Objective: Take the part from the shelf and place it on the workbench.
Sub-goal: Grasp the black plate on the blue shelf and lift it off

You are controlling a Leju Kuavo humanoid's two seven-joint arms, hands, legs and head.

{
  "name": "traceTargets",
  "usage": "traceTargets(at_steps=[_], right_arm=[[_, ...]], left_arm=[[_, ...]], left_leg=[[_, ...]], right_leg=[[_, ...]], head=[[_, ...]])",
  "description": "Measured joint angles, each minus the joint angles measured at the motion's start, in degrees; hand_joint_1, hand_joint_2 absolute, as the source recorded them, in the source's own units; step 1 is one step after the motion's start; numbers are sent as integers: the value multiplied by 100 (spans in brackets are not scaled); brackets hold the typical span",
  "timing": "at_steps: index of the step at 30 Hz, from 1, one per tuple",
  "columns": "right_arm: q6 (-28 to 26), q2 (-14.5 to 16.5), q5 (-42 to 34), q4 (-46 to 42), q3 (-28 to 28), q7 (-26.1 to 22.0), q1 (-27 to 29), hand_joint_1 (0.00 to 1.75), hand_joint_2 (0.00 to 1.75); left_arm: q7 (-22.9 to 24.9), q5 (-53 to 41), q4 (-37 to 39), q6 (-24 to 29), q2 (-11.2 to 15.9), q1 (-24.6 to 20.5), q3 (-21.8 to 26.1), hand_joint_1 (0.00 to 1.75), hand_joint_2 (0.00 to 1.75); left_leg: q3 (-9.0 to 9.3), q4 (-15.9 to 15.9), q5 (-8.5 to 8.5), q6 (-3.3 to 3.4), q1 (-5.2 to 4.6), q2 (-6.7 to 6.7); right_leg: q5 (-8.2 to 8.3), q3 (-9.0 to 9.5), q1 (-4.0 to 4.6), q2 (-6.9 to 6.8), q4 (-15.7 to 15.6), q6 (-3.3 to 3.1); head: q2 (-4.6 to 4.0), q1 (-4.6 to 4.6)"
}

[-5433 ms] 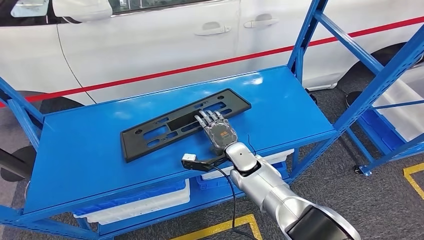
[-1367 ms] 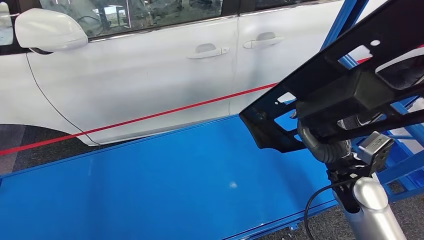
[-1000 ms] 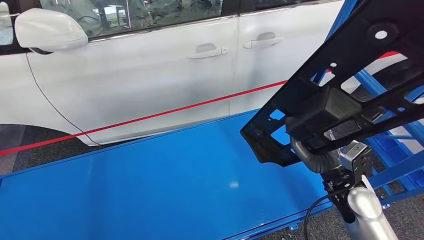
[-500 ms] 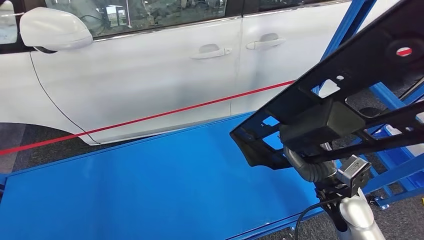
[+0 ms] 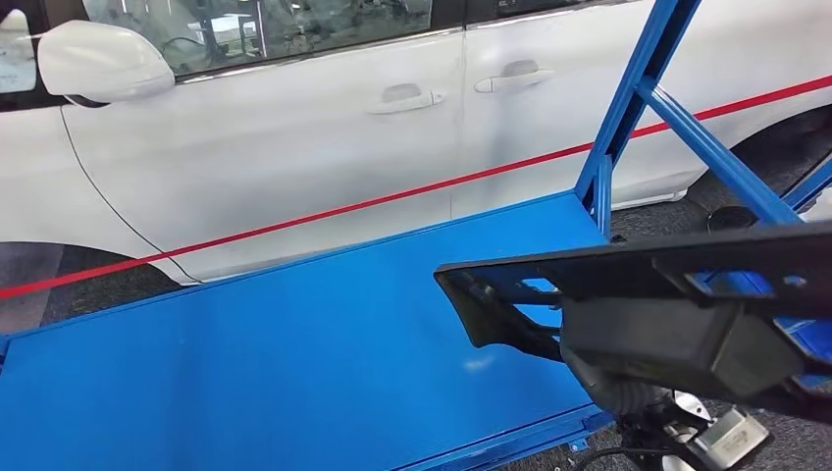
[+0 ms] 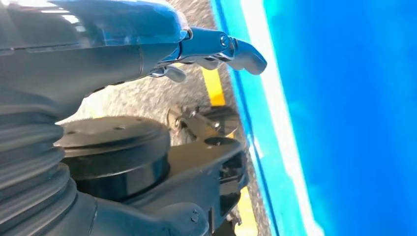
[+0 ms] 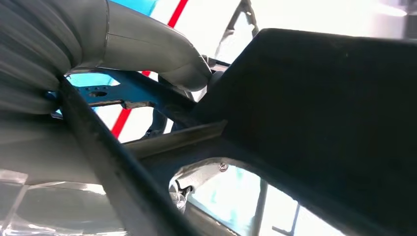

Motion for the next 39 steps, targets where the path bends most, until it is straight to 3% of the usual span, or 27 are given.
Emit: traceTargets(at_steps=[3,4,5,6,7,9,10,11,14,15,16,18,19,20,21,22,24,26,27,29,30,31,33,34,35,37,39], right_arm=[[-81,122,149,-157,101,-81,213,175,175],[-103,150,160,-175,132,-88,266,175,175],[-123,171,163,-182,156,-92,311,175,175],[-139,190,161,-185,174,-93,346,175,175],[-149,207,156,-190,184,-93,373,175,175],[-153,239,144,-209,198,-93,411,175,175],[-153,252,141,-219,204,-94,429,175,175],[-153,265,141,-226,211,-96,446,175,175],[-160,301,153,-244,242,-114,518,175,175],[-163,312,164,-253,253,-123,547,175,175],[-167,318,174,-261,261,-133,573,175,175],[-176,325,201,-267,275,-144,619,175,175],[-182,328,212,-267,284,-146,639,175,175],[-186,331,223,-267,296,-146,656,175,175],[-188,334,230,-266,308,-147,668,175,175],[-189,336,238,-266,318,-147,673,175,175],[-190,337,253,-267,336,-144,667,175,175],[-195,339,264,-267,349,-131,652,175,175],[-200,340,268,-266,355,-121,646,175,175],[-210,342,270,-265,371,-106,640,175,175],[-214,344,271,-265,381,-101,635,175,175],[-214,346,271,-265,390,-98,629,175,175],[-213,354,272,-265,402,-93,623,175,175],[-213,357,271,-265,407,-88,622,175,175],[-214,361,271,-264,415,-77,622,175,175],[-219,362,268,-263,436,-44,617,175,175],[-230,364,259,-263,464,-18,601,175,175]], left_arm=[[8,1,0,45,13,6,49,0,175],[11,-2,0,53,18,5,60,0,175],[13,-7,0,56,23,5,68,0,175],[15,-14,0,56,28,5,72,0,175],[15,-22,0,56,32,2,74,0,175],[15,-35,0,58,53,-13,77,0,175],[15,-38,0,60,64,-23,77,0,175],[17,-40,0,62,75,-30,78,0,175],[40,-42,0,71,84,-28,79,0,175],[52,-40,0,77,84,-25,79,0,175],[61,-40,0,81,84,-23,80,0,175],[75,-42,0,81,83,-22,80,0,175],[83,-45,0,80,82,-20,80,0,175],[95,-50,0,79,82,-19,80,0,175],[107,-56,0,80,81,-19,80,0,175],[116,-63,0,80,81,-18,80,0,175],[127,-79,0,79,82,-21,80,0,175],[128,-93,0,76,84,-26,80,0,175],[127,-98,0,74,84,-25,80,0,175],[126,-105,0,71,84,-16,80,0,175],[127,-106,0,70,84,-11,80,0,175],[128,-107,0,68,84,-6,80,0,175],[129,-110,0,64,84,-5,80,0,175],[129,-113,0,62,84,-5,80,0,175],[131,-117,0,65,84,-5,80,0,175],[138,-125,0,78,84,-7,80,0,175],[155,-129,0,106,87,-18,80,0,175]], left_leg=[[-315,930,-690,-24,3,32],[-388,1210,-830,-16,0,32],[-376,1324,-857,4,-7,32],[-256,1224,-765,39,-21,32],[-34,922,-593,87,-45,32],[495,97,-317,212,-118,46],[662,-195,-247,257,-154,60],[739,-365,-224,292,-182,72],[686,-520,-35,355,-201,88],[649,-581,66,383,-189,95],[598,-635,165,406,-172,104],[445,-652,312,430,-162,120],[364,-635,365,425,-162,126],[272,-605,416,413,-160,132],[175,-564,461,398,-156,137],[76,-511,498,377,-149,139],[-124,-356,541,324,-142,136],[-259,-219,572,264,-151,129],[-300,-188,599,231,-156,125],[-348,-152,624,159,-140,118],[-393,-81,528,122,-126,113],[-463,79,334,86,-109,108],[-647,680,-224,33,-81,105],[-717,1019,-430,20,-72,105],[-729,1271,-509,17,-67,104],[-494,1265,-297,39,-67,103],[89,563,-32,111,-86,101]], right_leg=[[88,-124,47,-39,-6,-98],[123,-174,74,-49,-4,-115],[162,-225,102,-55,-2,-126],[200,-270,128,-57,1,-133],[238,-305,148,-57,2,-135],[314,-347,169,-62,1,-121],[355,-350,164,-71,-11,-97],[402,-349,148,-82,-31,-64],[527,-347,117,-95,-133,45],[423,-371,118,-82,-90,68],[200,-419,120,-66,61,90],[-406,-554,109,-40,671,132],[-592,-604,102,-38,1002,157],[-624,-602,92,-39,1237,182],[-530,-522,78,-40,1307,204],[-375,-351,62,-41,1193,222],[-216,210,38,-37,516,245],[-325,579,59,-22,-56,190],[-373,613,81,-17,-156,141],[-318,539,87,-34,-171,24],[-268,491,86,-46,-174,-34],[-210,430,83,-58,-180,-85],[-94,283,97,-72,-178,-137],[-33,202,109,-77,-174,-143],[31,113,121,-82,-168,-144],[149,-58,137,-88,-148,-137],[258,-186,145,-88,-129,-117]], head=[[0,-18],[0,-21],[0,-21],[0,-21],[0,-21],[0,-17],[0,-19],[0,-28],[0,-49],[0,-43],[0,-40],[0,-36],[0,-36],[-1,-35],[-1,-35],[0,-35],[0,-33],[-1,-31],[0,-32],[-1,-27],[-1,-29],[-1,-32],[0,-45],[0,-46],[0,-45],[0,-45],[0,-45]])
